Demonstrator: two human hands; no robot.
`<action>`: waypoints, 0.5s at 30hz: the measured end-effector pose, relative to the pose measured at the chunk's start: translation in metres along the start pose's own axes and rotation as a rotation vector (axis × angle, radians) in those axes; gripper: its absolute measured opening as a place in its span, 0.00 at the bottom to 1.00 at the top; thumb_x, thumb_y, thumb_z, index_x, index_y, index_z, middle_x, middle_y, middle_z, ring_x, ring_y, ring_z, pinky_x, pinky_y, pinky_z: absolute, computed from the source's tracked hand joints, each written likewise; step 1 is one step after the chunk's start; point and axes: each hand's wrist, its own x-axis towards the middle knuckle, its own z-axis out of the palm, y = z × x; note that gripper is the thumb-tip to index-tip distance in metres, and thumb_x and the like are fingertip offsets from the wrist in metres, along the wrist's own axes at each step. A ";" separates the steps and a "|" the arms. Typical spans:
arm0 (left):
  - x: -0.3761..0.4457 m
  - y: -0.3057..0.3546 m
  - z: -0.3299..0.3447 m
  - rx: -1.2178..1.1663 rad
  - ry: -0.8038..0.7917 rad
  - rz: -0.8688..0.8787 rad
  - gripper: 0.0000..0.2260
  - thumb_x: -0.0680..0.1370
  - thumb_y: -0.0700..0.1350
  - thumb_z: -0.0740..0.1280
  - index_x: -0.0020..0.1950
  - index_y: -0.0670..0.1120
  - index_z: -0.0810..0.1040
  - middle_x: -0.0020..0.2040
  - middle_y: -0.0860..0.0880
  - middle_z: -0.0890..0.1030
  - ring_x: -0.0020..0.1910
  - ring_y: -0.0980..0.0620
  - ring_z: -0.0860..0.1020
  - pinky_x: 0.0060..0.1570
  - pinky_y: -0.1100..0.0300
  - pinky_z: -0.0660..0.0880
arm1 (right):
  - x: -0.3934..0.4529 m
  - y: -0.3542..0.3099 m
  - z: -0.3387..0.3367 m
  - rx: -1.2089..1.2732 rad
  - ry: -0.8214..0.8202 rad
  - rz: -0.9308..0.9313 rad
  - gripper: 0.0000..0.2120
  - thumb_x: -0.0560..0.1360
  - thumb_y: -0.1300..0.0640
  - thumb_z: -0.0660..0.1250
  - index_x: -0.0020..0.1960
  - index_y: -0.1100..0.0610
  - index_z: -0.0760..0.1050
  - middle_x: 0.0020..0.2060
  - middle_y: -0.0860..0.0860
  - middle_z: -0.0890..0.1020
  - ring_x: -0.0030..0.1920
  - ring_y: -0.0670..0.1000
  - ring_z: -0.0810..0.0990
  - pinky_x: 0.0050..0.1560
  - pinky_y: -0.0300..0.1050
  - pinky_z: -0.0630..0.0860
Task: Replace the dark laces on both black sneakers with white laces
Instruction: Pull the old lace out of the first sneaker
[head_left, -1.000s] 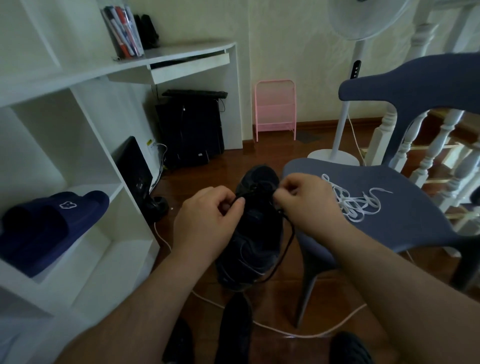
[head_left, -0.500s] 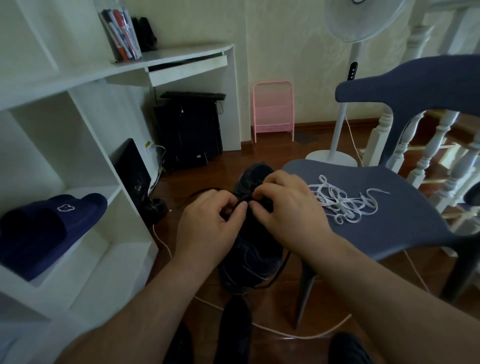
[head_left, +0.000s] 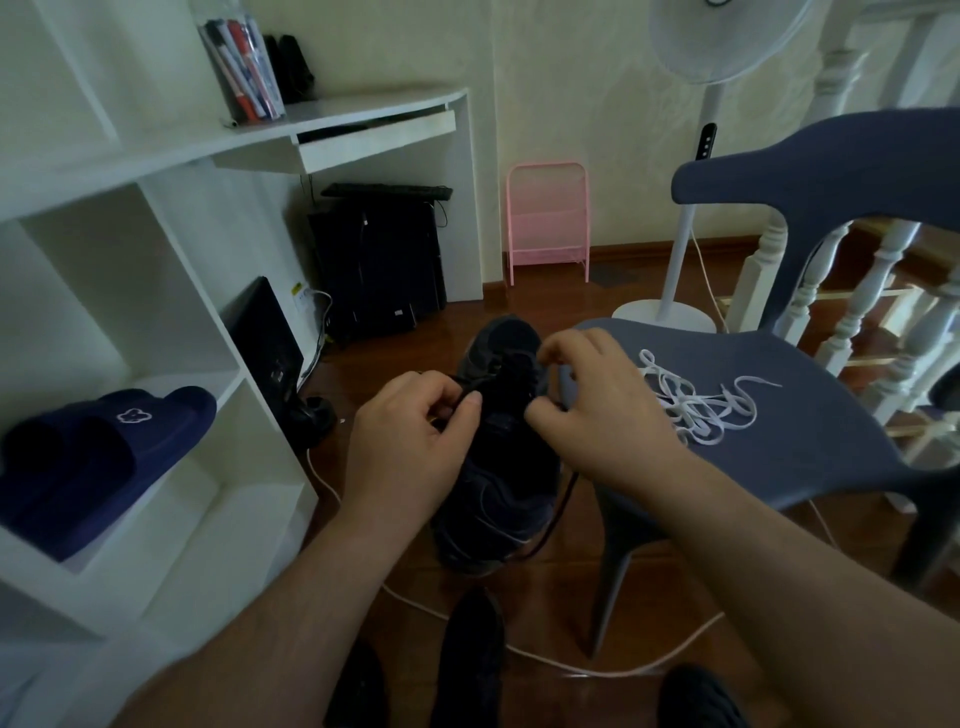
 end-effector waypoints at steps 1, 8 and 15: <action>-0.001 0.002 0.001 0.000 -0.003 0.010 0.09 0.80 0.52 0.72 0.42 0.51 0.81 0.38 0.57 0.76 0.37 0.59 0.76 0.35 0.64 0.72 | -0.001 -0.004 0.003 -0.027 -0.003 -0.052 0.14 0.72 0.43 0.65 0.57 0.45 0.74 0.57 0.46 0.72 0.59 0.51 0.73 0.58 0.50 0.75; -0.005 0.007 0.002 0.000 -0.034 0.054 0.09 0.80 0.52 0.70 0.42 0.51 0.79 0.38 0.57 0.75 0.38 0.58 0.75 0.35 0.65 0.71 | -0.001 -0.008 0.014 -0.076 0.041 -0.171 0.06 0.78 0.48 0.68 0.50 0.49 0.80 0.52 0.46 0.77 0.53 0.52 0.74 0.55 0.50 0.74; 0.000 0.001 -0.006 0.003 0.037 -0.026 0.09 0.79 0.50 0.72 0.40 0.50 0.80 0.36 0.55 0.77 0.38 0.58 0.76 0.36 0.66 0.71 | 0.013 0.028 -0.015 0.032 0.080 0.227 0.08 0.77 0.52 0.69 0.39 0.50 0.77 0.40 0.48 0.79 0.45 0.53 0.79 0.45 0.46 0.70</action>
